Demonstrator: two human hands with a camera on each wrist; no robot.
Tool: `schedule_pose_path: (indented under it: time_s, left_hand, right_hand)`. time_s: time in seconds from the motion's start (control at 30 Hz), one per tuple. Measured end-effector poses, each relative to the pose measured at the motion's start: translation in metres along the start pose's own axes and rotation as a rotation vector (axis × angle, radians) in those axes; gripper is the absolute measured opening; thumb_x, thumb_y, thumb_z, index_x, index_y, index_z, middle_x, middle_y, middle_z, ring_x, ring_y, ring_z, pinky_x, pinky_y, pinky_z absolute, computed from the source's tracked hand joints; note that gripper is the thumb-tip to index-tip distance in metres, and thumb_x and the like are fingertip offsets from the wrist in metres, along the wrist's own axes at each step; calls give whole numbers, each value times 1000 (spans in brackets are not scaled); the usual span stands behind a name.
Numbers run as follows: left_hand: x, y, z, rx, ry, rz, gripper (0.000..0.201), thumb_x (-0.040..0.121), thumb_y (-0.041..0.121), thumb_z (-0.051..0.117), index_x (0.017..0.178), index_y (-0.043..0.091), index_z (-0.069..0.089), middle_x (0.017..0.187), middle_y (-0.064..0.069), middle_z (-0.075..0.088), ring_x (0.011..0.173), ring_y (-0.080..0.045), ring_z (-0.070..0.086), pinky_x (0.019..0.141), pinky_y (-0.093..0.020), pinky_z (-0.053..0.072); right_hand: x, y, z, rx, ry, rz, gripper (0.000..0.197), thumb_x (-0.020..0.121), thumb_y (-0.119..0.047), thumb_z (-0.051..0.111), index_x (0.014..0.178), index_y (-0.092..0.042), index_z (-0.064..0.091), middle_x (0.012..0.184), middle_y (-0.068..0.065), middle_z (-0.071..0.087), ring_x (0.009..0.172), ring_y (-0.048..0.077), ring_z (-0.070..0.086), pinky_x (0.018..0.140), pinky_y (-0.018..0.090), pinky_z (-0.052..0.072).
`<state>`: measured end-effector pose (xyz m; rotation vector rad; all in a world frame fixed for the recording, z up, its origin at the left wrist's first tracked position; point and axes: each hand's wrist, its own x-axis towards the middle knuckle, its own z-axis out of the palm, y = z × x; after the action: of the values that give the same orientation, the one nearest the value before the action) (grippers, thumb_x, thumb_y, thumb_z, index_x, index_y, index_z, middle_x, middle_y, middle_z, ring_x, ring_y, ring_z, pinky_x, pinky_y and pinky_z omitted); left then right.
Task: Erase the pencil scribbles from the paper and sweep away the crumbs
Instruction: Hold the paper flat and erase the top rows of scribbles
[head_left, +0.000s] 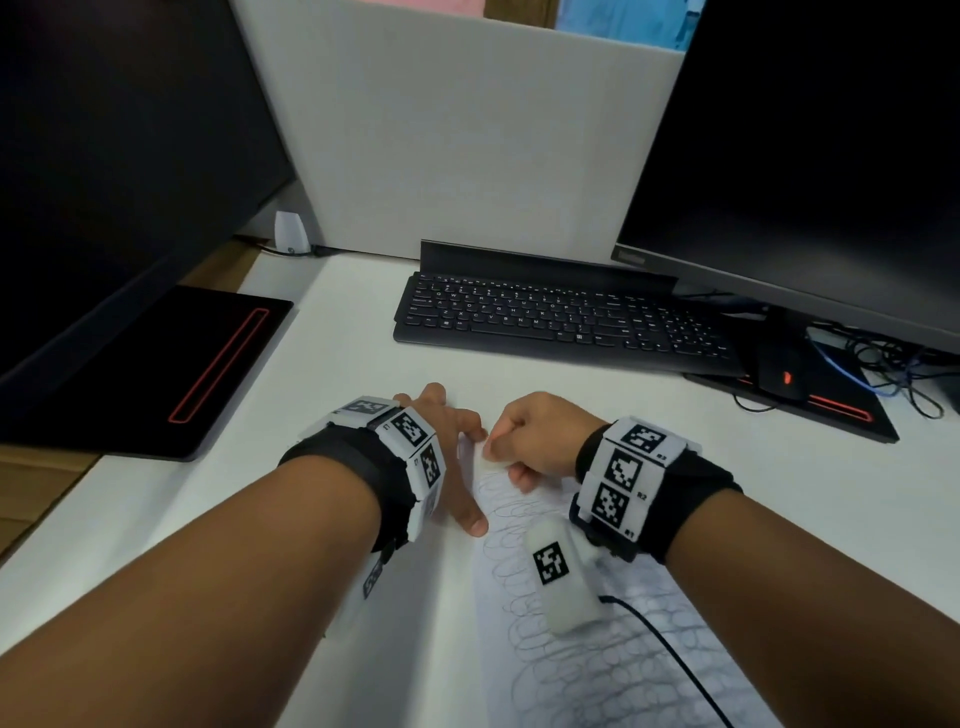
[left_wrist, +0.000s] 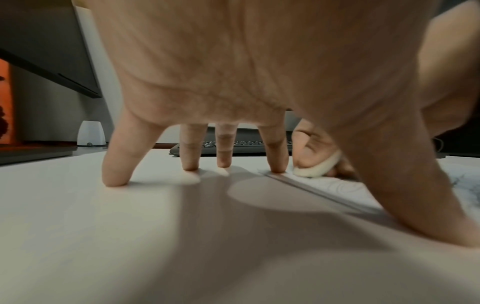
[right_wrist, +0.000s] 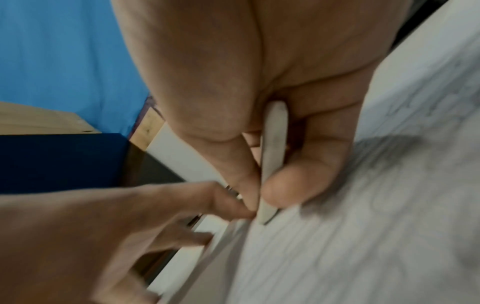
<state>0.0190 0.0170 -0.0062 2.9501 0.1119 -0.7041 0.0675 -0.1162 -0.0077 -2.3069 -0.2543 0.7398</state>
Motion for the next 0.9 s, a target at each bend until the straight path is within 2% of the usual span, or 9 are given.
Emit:
schedule_pose_path:
  time_s: [0.07,0.17,0.27,0.33,0.43,0.6,0.7,0.83,0.9]
  left_hand:
    - [0,0,1,2,4,-4,97,56,64,84,140,47,38,132,4,34,123,-26,41,100,-45,44]
    - [-1,1,-1,26,-4,-15,96,58,65,82,140,47,36,135,4,33,125,-27,41,100,-46,45]
    - [1,0,0,17,-4,0,98,57,65,82,141,49,35,137,4,32,127,-27,40,102,-46,43]
    - [0,-1,1,12,-7,1,98,58,64,83,142,49,35,139,4,31,129,-27,39,104,-47,42]
    - [1,-1,0,27,-8,2,97,59,64,82,142,48,34,140,3,30,129,-28,39,103,-47,43]
    - [1,-3,1,14,-8,6,99,58,65,82,143,50,33,141,4,29,132,-27,37,105,-48,41]
    - [1,-2,0,27,-1,-3,97,59,64,82,142,50,34,142,4,29,131,-27,37,104,-47,42]
    - [1,-1,2,31,-4,-7,98,59,65,80,143,52,31,145,4,26,134,-27,34,107,-48,39]
    - [1,-2,2,36,-5,-8,99,59,66,80,143,52,31,146,4,26,134,-27,34,106,-48,40]
  right_hand:
    - [2,-1,-2,29,36,15,4,92,-6,62,89,-9,61,71,10,62,60,19,60,73,33,59]
    - [0,-2,2,-12,-27,-2,8,93,-8,62,86,-12,59,69,8,63,54,15,60,57,22,55]
    - [3,0,-4,25,14,22,6,92,-9,64,87,-10,62,68,8,63,56,16,60,62,25,56]
    - [3,0,-5,37,53,25,6,92,-8,63,87,-10,61,68,8,63,56,17,60,59,24,54]
    - [1,3,1,-8,-10,-2,4,92,-11,64,88,-12,62,66,5,65,53,14,61,55,21,53]
    - [5,8,-3,5,82,-3,8,92,-12,62,84,-12,62,69,7,67,62,18,64,79,37,59]
    - [0,6,3,-8,8,-26,5,93,-13,63,88,-13,62,67,3,66,56,13,63,63,23,56]
    - [5,8,-6,3,100,-16,5,93,-13,62,88,-12,62,68,4,66,60,16,63,75,32,58]
    - [3,7,-2,-38,59,-40,5,93,-12,62,87,-12,61,68,5,66,59,16,63,65,29,60]
